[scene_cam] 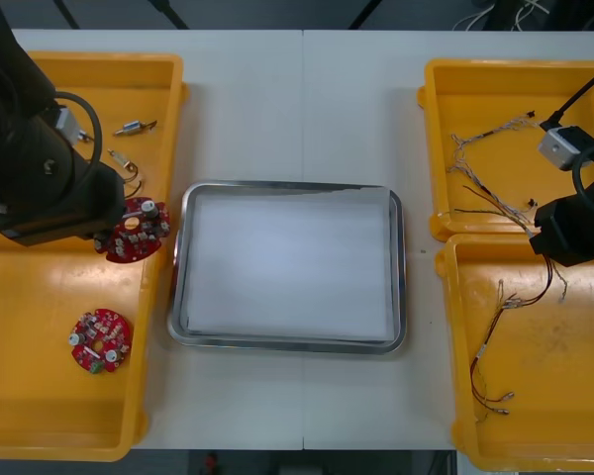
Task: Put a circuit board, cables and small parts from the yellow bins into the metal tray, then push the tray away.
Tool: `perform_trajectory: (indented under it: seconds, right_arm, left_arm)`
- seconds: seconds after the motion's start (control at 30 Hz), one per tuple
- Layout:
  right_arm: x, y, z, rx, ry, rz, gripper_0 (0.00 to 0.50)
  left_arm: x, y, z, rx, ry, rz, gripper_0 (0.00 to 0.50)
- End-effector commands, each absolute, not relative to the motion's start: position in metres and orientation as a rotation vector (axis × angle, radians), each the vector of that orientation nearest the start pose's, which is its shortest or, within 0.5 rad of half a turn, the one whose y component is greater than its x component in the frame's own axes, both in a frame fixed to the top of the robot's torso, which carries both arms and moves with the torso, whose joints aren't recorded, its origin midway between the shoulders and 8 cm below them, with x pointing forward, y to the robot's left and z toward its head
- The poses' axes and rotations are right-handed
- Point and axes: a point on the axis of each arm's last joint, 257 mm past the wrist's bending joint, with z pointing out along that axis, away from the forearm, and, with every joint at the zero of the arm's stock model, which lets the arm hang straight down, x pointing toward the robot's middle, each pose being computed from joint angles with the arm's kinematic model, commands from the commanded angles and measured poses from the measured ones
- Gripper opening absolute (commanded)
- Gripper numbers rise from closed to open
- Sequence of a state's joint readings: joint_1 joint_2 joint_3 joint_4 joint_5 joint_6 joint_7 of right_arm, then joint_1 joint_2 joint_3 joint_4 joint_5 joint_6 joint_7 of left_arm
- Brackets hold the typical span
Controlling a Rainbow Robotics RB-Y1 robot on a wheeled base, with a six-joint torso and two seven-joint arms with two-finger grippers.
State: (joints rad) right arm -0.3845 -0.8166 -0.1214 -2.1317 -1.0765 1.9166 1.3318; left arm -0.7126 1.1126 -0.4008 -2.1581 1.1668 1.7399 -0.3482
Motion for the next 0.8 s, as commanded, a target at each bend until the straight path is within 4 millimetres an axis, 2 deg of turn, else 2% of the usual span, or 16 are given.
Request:
perform_trajectory:
  seconds: [0.03, 0.3, 0.57, 0.8]
  right_arm:
    - [0.390, -0.276, -0.134, -0.461, 2.663, 0.146, 0.000]
    - [0.390, -0.276, -0.134, -0.461, 2.663, 0.146, 0.000]
    - [0.390, -0.276, -0.134, -0.461, 2.663, 0.146, 0.000]
    - [0.390, -0.276, -0.134, -0.461, 2.663, 0.146, 0.000]
  left_arm:
    - [0.402, 0.212, -0.130, -0.440, 2.695, -0.142, 0.000]
    - [0.405, 0.177, -0.163, -0.398, 2.657, -0.089, 0.000]
    - [0.409, 0.143, -0.192, -0.419, 2.637, -0.111, 0.000]
    - [0.411, 0.139, -0.212, -0.416, 2.598, -0.105, 0.000]
